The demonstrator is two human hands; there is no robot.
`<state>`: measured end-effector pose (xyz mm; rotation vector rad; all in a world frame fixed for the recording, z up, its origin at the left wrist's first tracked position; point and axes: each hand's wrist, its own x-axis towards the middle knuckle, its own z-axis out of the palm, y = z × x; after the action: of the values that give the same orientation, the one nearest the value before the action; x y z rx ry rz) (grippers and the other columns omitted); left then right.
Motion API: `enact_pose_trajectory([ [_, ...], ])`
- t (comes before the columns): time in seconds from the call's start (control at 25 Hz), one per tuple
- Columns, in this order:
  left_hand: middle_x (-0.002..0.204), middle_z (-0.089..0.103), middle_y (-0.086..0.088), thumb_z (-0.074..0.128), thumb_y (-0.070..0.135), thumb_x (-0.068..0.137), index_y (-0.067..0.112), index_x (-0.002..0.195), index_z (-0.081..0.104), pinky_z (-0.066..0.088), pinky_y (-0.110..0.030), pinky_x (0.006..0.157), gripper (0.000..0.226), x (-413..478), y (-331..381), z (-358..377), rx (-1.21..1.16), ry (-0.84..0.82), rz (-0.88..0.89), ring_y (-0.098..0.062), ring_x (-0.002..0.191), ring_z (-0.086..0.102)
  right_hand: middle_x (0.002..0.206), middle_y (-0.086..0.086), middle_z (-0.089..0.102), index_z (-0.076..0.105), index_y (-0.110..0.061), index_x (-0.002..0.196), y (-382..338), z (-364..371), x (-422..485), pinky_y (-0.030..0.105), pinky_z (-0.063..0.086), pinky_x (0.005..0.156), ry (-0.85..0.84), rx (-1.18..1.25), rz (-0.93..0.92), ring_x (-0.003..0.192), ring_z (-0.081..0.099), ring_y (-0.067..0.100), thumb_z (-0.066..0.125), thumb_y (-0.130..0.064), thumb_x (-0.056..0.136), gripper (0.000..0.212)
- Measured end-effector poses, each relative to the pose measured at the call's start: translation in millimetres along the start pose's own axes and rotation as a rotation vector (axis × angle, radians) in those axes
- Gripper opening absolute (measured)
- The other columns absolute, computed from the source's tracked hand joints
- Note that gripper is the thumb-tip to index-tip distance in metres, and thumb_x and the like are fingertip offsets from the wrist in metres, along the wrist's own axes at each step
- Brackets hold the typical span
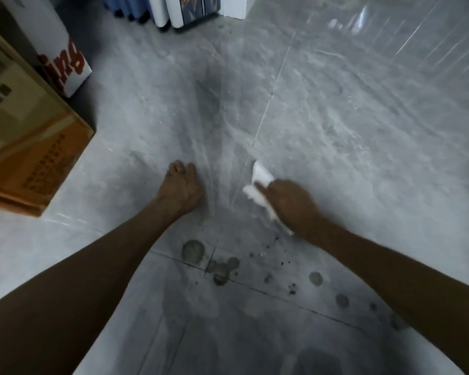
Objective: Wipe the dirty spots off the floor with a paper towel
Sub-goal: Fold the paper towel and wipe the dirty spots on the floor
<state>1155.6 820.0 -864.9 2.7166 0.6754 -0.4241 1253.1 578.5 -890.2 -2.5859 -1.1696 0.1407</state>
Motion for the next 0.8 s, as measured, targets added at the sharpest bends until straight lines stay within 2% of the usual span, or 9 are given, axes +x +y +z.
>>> enact_pose_trajectory([
  [0.12, 0.127, 0.043, -0.033, 0.040, 0.006, 0.092, -0.013, 0.120, 0.041, 0.035, -0.045, 0.097, 0.034, -16.5, 16.7, 4.0, -0.071, 0.064, 0.081, -0.044, 0.116, 0.044, 0.100, 0.001, 0.071, 0.067, -0.023, 0.121, -39.3, 7.0, -85.9, 0.027, 0.051, 0.071, -0.372, -0.049, -0.576, 0.090, 0.068, 0.022, 0.068, -0.034, 0.082, 0.041],
  [0.16, 0.118, 0.049, -0.032, 0.042, 0.003, 0.091, -0.012, 0.113, 0.045, 0.035, -0.041, 0.089, 0.027, -26.8, 26.1, 8.1, -0.120, 0.074, 0.148, -0.042, 0.106, 0.049, 0.101, -0.002, 0.070, 0.065, -0.023, 0.124, -36.5, -2.4, -100.7, 0.026, 0.052, 0.073, -0.445, -0.058, -0.674, 0.089, 0.067, 0.019, 0.069, -0.033, 0.079, 0.046],
  [0.2, 0.109, 0.053, -0.030, 0.044, 0.002, 0.089, -0.010, 0.106, 0.048, 0.034, -0.038, 0.080, 0.021, -35.8, 35.7, 13.4, -0.149, 0.083, 0.211, -0.039, 0.098, 0.051, 0.102, -0.001, 0.070, 0.065, -0.022, 0.124, -26.6, -7.8, -99.5, 0.026, 0.051, 0.075, -0.387, -0.059, -0.689, 0.089, 0.067, 0.020, 0.062, -0.032, 0.084, 0.042],
  [0.32, 0.105, 0.055, -0.027, 0.047, 0.002, 0.088, -0.008, 0.101, 0.048, 0.033, -0.037, 0.077, 0.016, -48.3, 61.3, 31.8, -0.189, 0.059, 0.326, -0.038, 0.095, 0.053, 0.114, 0.012, 0.062, 0.059, -0.019, 0.132, 19.5, -35.8, -55.1, 0.035, 0.041, 0.087, -0.161, -0.106, -0.412, 0.104, 0.057, 0.028, 0.038, -0.022, 0.094, 0.043],
  [0.48, 0.144, 0.034, -0.031, 0.039, 0.011, 0.095, -0.013, 0.134, 0.030, 0.027, -0.039, 0.109, 0.046, -42.2, 73.0, 43.8, -0.082, -0.043, 0.349, -0.041, 0.130, 0.038, 0.119, 0.017, 0.058, 0.046, -0.018, 0.141, 116.1, -62.2, -10.3, 0.039, 0.044, 0.084, 0.034, -0.345, 0.086, 0.105, 0.054, 0.036, 0.047, -0.001, 0.091, 0.053],
  [0.56, 0.145, 0.032, -0.032, 0.037, 0.013, 0.097, -0.012, 0.137, 0.026, 0.028, -0.040, 0.107, 0.049, -38.7, 72.8, 44.0, -0.062, -0.059, 0.321, -0.042, 0.131, 0.038, 0.113, 0.017, 0.062, 0.052, -0.017, 0.135, 131.6, -48.3, -14.0, 0.039, 0.046, 0.080, 0.037, -0.303, 0.232, 0.100, 0.057, 0.035, 0.048, -0.010, 0.096, 0.041],
  [0.64, 0.137, 0.041, -0.032, 0.039, 0.013, 0.095, -0.011, 0.130, 0.034, 0.034, -0.041, 0.097, 0.042, -38.1, 74.8, 41.3, -0.079, -0.051, 0.287, -0.045, 0.121, 0.045, 0.092, 0.005, 0.070, 0.068, -0.023, 0.105, 106.0, -34.5, -25.1, 0.033, 0.049, 0.076, 0.115, -0.115, 0.329, 0.088, 0.064, 0.025, 0.048, -0.044, 0.098, 0.030],
  [0.72, 0.133, 0.043, -0.031, 0.040, 0.013, 0.095, -0.009, 0.125, 0.037, 0.036, -0.041, 0.092, 0.038, -39.8, 79.6, 37.7, -0.083, -0.060, 0.272, -0.045, 0.116, 0.047, 0.082, -0.008, 0.072, 0.071, -0.030, 0.091, 67.0, -21.7, -51.9, 0.019, 0.048, 0.067, 0.080, -0.001, 0.304, 0.077, 0.067, 0.013, 0.047, -0.068, 0.088, 0.045],
  [0.8, 0.134, 0.041, -0.032, 0.041, 0.013, 0.094, -0.009, 0.124, 0.037, 0.036, -0.042, 0.095, 0.037, -42.2, 83.4, 34.8, -0.097, -0.077, 0.259, -0.046, 0.118, 0.046, 0.077, -0.010, 0.072, 0.072, -0.036, 0.089, 19.9, -11.1, -91.0, 0.031, 0.054, 0.061, -0.009, 0.117, 0.104, 0.065, 0.067, 0.011, 0.051, -0.068, 0.086, 0.038],
])
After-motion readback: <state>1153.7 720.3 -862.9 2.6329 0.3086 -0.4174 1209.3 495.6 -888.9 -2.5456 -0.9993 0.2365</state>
